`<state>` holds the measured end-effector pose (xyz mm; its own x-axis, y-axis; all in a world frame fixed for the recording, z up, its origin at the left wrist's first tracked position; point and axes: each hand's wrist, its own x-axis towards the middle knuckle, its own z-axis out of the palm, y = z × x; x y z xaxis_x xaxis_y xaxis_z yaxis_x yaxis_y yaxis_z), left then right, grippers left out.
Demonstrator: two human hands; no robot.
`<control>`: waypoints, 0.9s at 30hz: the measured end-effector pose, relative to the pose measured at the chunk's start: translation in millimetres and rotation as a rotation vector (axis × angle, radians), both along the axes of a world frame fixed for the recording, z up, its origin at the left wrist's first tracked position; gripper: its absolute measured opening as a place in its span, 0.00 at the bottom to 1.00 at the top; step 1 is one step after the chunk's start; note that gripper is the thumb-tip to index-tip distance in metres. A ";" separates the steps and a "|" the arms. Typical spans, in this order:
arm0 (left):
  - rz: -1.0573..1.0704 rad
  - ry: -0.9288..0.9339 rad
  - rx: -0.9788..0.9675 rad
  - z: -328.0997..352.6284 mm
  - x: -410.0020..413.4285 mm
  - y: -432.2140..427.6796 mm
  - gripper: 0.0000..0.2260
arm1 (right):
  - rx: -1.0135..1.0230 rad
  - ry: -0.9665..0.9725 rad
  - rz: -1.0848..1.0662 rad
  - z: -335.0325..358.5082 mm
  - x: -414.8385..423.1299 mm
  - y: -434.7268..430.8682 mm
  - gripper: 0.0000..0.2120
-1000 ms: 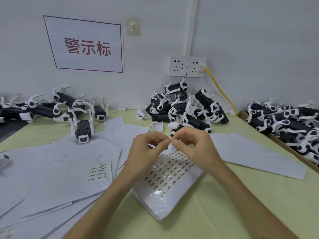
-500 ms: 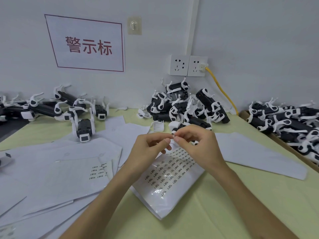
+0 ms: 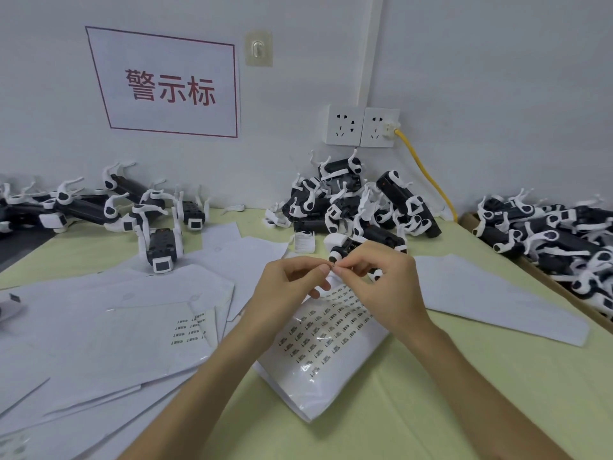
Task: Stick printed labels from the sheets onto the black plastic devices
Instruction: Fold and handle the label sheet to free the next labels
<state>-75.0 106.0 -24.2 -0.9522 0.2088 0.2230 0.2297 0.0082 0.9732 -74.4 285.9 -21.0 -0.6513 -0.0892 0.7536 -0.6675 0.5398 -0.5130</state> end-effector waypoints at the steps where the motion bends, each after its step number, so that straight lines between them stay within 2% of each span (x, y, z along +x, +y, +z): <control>1: 0.014 0.003 0.001 -0.9 0.0 0.9 0.05 | 0.004 0.006 0.000 -0.9 0.1 -0.5 0.05; 7: 0.058 0.011 -0.048 -3.5 -1.9 -1.4 0.05 | -0.016 0.004 0.005 -1.0 0.2 -1.4 0.06; 14: 0.084 0.155 -0.028 -5.5 -0.3 0.2 0.06 | 0.012 -0.067 0.061 -0.4 -0.9 -2.3 0.06; 23: 0.102 0.316 -0.231 -5.6 -2.8 -2.1 0.08 | -0.088 -0.155 0.089 3.4 1.6 -2.2 0.05; 27: 0.092 0.317 -0.225 -7.0 -4.2 -2.7 0.08 | -0.124 -0.136 0.038 1.7 3.7 -8.3 0.05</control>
